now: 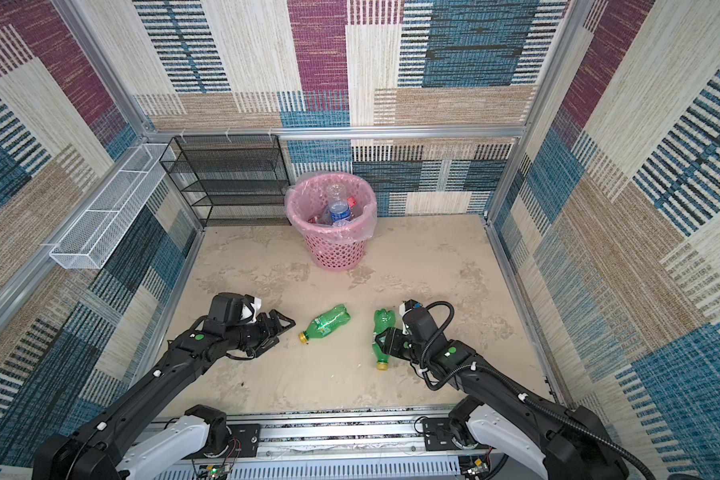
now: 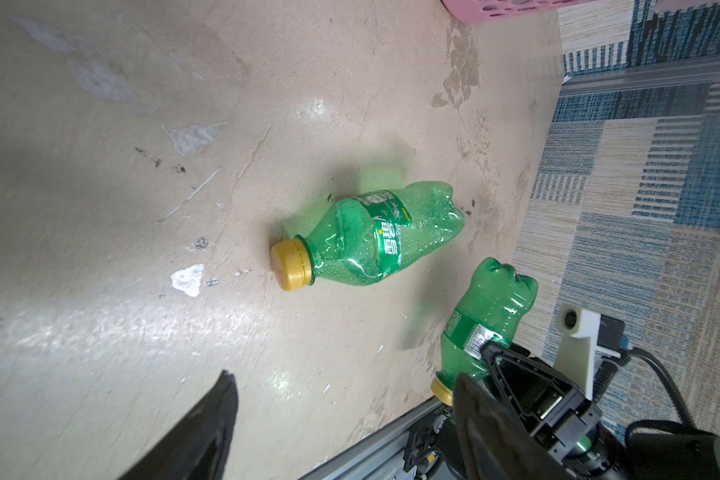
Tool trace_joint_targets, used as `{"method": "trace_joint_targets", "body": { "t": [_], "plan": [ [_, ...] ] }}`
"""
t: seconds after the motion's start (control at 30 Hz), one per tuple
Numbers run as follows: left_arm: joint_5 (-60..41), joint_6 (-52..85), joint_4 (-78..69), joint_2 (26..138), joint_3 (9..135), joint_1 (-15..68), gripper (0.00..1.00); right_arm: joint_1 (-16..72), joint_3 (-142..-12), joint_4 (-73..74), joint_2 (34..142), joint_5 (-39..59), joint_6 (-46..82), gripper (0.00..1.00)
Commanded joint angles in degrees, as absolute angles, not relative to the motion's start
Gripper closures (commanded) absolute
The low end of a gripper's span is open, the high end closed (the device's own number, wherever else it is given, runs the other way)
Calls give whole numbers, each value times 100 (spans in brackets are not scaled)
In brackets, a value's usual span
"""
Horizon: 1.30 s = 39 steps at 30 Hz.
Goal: Throw the plastic bottles in the bin
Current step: 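Carry the green soda bottle with the right gripper over the pink bin and release it, then draw the right gripper back while the left gripper moves toward the remaining green bottle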
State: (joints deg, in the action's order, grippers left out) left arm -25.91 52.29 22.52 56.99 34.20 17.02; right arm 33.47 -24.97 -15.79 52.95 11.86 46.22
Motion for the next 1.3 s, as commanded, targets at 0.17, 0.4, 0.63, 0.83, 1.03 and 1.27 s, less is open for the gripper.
{"method": "trace_joint_targets", "body": {
  "t": [0.17,0.4,0.63,0.83,1.03,1.27],
  "plan": [
    [-2707,5287,2093,5707,3453,1705,18,2537,-4800,-1304,5935,1682,3958,46],
    [-2743,5288,2227,5721,3902,1703,18,2442,-11431,-2706,9188,1923,3200,19],
    [-2593,5326,2288,5357,3849,1705,17,2257,-10559,-2315,8730,1809,3612,9],
    [-2650,5282,2264,5327,3607,1705,17,2250,-7786,-1895,7385,1696,3748,13],
    [-2690,5276,2119,5448,3402,1705,17,2250,-5663,-1571,6578,1798,3962,15],
    [-2666,4957,2115,5647,3506,1701,17,2250,-4199,-1234,6193,2089,4155,15]
  ]
}}
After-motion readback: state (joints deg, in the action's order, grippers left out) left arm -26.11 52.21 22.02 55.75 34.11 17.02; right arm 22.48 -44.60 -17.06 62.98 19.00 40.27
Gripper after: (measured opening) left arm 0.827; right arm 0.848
